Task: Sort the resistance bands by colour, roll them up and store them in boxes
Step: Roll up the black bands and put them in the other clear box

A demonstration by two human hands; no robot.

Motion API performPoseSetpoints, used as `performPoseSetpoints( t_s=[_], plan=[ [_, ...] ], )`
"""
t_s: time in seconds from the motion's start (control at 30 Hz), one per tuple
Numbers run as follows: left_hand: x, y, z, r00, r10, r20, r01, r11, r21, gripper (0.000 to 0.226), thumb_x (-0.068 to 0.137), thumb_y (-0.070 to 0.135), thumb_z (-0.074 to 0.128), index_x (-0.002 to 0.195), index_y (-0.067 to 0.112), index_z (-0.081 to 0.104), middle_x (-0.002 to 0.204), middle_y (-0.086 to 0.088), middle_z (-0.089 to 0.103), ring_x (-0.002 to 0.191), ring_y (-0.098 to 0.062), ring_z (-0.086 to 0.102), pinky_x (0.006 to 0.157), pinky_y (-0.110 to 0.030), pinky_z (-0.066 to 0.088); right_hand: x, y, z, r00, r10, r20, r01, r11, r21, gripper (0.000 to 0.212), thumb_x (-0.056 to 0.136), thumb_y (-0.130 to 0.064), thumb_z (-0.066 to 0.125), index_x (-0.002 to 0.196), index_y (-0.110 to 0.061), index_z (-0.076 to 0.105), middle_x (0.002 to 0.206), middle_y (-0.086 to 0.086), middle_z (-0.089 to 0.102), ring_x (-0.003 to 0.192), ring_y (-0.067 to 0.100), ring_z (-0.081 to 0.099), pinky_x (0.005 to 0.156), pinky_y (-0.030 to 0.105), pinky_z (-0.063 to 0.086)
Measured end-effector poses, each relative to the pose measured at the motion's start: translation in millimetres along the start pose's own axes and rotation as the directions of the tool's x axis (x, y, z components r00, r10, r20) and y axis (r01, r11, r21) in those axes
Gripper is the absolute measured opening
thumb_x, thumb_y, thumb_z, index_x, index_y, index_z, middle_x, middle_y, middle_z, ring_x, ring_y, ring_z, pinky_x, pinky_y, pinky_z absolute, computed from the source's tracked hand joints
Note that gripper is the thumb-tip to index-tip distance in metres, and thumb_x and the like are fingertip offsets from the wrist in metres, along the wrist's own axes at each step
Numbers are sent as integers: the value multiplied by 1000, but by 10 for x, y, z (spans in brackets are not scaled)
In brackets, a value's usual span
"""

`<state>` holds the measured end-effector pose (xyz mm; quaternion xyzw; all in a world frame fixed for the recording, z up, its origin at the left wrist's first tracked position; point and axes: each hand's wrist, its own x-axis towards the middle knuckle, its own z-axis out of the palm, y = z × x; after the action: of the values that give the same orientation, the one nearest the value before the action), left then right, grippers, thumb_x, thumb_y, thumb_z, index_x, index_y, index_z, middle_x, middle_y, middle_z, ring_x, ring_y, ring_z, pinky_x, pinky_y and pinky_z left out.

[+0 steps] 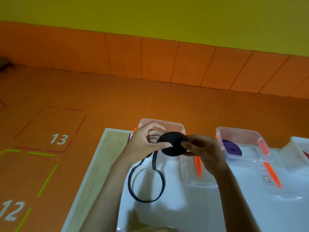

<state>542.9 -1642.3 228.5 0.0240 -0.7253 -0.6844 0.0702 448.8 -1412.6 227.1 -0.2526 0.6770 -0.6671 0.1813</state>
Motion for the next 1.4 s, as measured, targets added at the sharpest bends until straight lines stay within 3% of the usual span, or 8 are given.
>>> performPoseSetpoints(
  t_s=[0.3,0.43,0.6,0.77,0.9,1.0,1.2,1.4],
  plan=[
    [-43,-91,-93,1000,5,9,-5,999,53,22,84,17,89,104,23,81,87,-11,77,84,-7,73,82,-16,55,-16,124,-4,997,-10,-75,18,994,109,20,85,-20,76,104,-20,83,107,13,80,103,33,77,80,39,65],
    [-52,-100,-85,1000,3,-27,-2,998,57,23,89,14,85,104,31,81,96,5,81,91,-8,76,83,-18,57,-27,220,62,995,38,-93,-24,989,145,19,86,-19,76,104,-17,82,108,15,78,105,35,76,81,43,65],
    [-92,-146,-116,998,-7,-56,14,992,127,23,92,9,79,107,26,81,97,11,79,93,-6,72,84,-25,58,-11,147,9,976,174,131,-140,961,-237,34,90,-16,80,116,-34,69,109,-7,79,102,18,77,80,32,65],
    [-87,-137,-66,998,-27,58,17,986,164,25,95,7,76,116,21,80,106,7,79,97,-9,70,88,-22,54,39,79,46,975,201,98,-148,910,-387,13,86,-23,83,97,-27,78,84,-14,80,83,9,79,69,19,61],
    [-113,-164,43,998,62,-30,-60,997,50,29,96,9,76,123,19,78,111,10,80,108,-9,73,93,-21,55,-14,86,61,980,196,24,-190,969,-156,16,82,-20,81,98,-23,80,92,-2,82,90,19,80,72,25,64],
    [-113,-228,85,991,75,-112,-76,997,-6,29,91,8,82,117,20,81,86,17,76,82,0,69,84,-16,54,-50,151,121,981,190,-24,-191,980,-53,16,88,-14,78,103,-16,81,98,8,82,95,27,79,78,35,66],
    [-105,-244,-46,1000,8,25,-10,997,73,28,84,22,88,107,33,77,96,3,81,84,-7,73,79,-17,54,-64,130,235,955,262,142,-203,921,-333,24,85,-29,87,105,-38,78,91,-6,82,87,12,79,73,24,63],
    [-119,-227,30,999,49,4,-49,997,63,35,82,20,90,110,30,72,98,7,78,86,-6,72,78,-17,55,-45,68,204,957,282,70,-284,959,15,25,71,-28,88,96,-25,85,99,12,81,96,28,79,76,28,64]
  ],
)
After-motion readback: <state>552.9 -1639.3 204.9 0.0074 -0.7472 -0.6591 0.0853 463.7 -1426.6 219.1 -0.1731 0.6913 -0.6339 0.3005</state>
